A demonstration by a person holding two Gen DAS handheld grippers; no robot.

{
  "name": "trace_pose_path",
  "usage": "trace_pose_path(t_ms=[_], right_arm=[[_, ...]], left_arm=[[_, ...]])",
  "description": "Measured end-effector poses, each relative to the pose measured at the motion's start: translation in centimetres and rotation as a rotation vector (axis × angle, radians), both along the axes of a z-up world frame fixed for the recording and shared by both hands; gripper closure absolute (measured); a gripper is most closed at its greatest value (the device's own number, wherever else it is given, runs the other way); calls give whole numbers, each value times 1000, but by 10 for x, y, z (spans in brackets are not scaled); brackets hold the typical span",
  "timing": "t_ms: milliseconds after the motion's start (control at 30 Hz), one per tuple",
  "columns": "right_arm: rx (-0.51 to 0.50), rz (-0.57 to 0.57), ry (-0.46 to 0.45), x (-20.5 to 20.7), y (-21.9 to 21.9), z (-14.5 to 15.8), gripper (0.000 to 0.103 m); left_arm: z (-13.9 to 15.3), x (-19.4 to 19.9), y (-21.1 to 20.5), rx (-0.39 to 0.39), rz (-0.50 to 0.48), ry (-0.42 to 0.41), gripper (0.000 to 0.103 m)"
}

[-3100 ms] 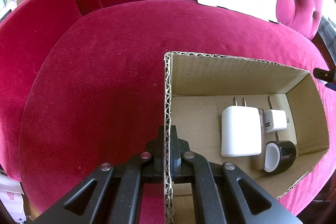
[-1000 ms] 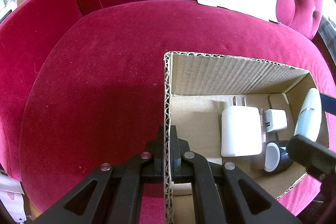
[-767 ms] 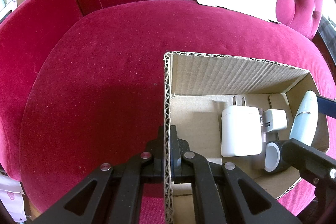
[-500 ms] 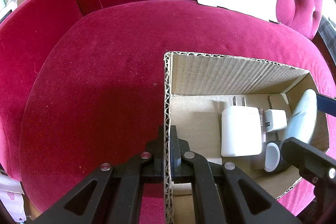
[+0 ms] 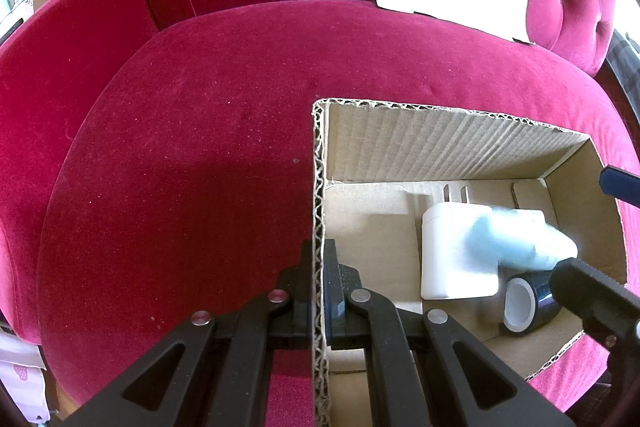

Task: Organize rigid objects
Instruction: 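Lower the blue tube into the box and open the right gripper, then move the right gripper to the blue teardrop key fob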

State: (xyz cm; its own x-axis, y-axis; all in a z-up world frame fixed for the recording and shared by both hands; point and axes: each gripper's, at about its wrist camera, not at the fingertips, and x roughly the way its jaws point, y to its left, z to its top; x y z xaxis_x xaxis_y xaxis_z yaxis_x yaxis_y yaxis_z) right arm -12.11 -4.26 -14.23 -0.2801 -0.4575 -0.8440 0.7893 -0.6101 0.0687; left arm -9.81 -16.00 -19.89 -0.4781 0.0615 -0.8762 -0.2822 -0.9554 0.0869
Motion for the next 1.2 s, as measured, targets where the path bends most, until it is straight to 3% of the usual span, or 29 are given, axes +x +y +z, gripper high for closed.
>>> trace_pose_path(t_ms=[600,1200], right_arm=[[-18,-63,22,-9,25,13,0],[-21,-255,8,-47,97,25,0]], left_arm=[[1,-1,0,0,-8,0,100],[1,-2,-1,-3,-12,1,100]])
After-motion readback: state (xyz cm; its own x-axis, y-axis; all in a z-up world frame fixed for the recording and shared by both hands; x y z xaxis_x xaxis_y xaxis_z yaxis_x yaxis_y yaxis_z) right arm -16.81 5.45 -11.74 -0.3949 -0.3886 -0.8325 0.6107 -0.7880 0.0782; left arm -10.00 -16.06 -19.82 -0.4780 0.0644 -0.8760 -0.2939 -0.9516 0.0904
